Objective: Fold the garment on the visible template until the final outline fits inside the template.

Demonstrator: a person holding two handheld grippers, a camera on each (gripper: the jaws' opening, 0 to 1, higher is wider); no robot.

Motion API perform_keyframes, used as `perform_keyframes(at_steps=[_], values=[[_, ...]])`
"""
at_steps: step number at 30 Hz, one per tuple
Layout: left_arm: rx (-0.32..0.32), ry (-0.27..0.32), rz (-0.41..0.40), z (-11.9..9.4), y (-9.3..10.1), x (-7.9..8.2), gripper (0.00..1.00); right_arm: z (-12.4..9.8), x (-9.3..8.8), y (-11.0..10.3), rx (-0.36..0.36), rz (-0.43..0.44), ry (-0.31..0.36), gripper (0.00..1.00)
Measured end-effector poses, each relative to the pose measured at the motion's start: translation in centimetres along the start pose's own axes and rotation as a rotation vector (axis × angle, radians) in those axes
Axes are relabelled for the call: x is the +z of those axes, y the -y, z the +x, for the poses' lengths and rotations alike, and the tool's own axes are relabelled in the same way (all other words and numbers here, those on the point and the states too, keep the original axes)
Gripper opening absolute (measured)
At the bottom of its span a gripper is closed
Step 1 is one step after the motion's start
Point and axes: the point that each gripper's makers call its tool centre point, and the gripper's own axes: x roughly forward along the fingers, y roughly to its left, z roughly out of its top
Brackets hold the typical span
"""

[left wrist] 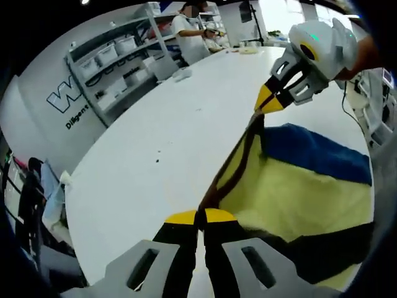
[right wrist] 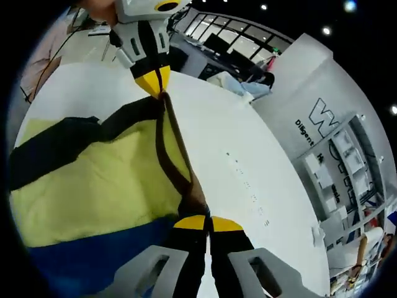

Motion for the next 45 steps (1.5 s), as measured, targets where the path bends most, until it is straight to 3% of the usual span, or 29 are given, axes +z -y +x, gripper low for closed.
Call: perform_keyframes(at_steps=[10,20,42,45], values=[[-0.022,-0.047,-0.04,2.2,0.0,-1.5,0.04,2.1,-1.4,-1.0,0.02,0.084,-0.018,0.0],[-0.029,-0.09,-0.02,4.2,-0.2,-2.9,0.04,3.9,-2.3,-0.6,0.022,0.117,-0.043,0.0],[-0.02,-0.129,-0.032,7.3,-0.8,-4.5,0.04,7.5,-4.0,-0.4,0.048,0.208,-0.09,0.0],[-0.022,-0.133,-0.075,7.7,-0.9,-4.6,0.04,7.7,-4.1,-0.4,0.052,0.223,-0.096,0.0]])
